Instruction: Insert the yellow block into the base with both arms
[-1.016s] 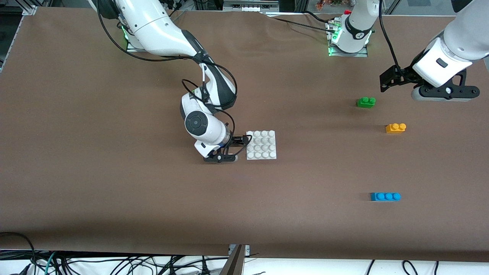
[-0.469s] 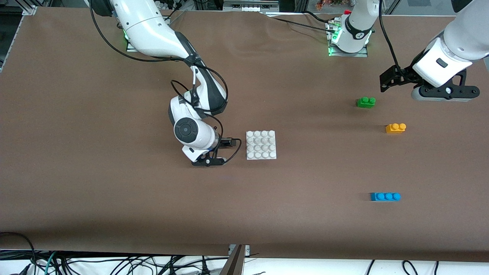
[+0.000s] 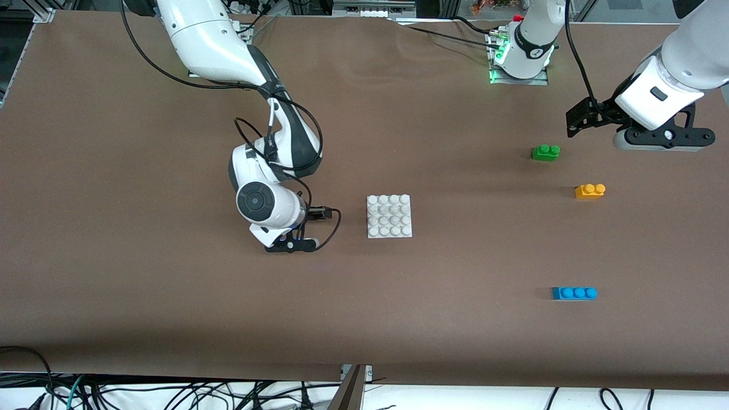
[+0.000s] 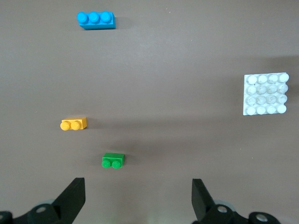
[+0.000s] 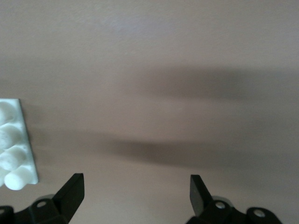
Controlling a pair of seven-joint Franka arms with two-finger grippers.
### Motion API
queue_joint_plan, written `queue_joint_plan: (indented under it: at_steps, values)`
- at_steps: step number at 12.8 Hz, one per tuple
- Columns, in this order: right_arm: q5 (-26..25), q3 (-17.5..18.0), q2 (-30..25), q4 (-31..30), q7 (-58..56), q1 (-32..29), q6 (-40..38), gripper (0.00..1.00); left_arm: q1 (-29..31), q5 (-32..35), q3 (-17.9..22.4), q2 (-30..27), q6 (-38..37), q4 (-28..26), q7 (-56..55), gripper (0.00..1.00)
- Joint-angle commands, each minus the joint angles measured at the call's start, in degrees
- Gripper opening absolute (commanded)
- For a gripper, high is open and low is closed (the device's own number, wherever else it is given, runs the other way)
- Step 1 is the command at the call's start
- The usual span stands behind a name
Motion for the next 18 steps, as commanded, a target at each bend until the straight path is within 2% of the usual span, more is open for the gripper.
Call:
queue_joint_plan:
  at_steps: [1, 10, 15, 18]
  values:
    - [-0.9, -1.3, -2.0, -1.5, -1.9, 0.1, -1.8, 1.00, -0.3, 1.4, 0.0, -0.4, -0.9, 0.5, -0.1, 1.00]
    - [-1.1, -7.3, -5.6, -2.9, -2.1, 0.2, -7.0, 1.00, -0.3, 1.4, 0.0, -0.4, -0.9, 0.5, -0.1, 1.00]
    - [-1.0, -12.8, -6.6, -3.1, -9.8, 0.3, -10.5, 1.00, -0.3, 1.4, 0.0, -0.4, -0.9, 0.5, 0.0, 1.00]
    - [-1.3, -13.0, -10.1, -4.9, -10.1, -2.5, -11.1, 1.00, -0.2, 1.4, 0.0, -0.4, -0.9, 0.5, 0.0, 1.00]
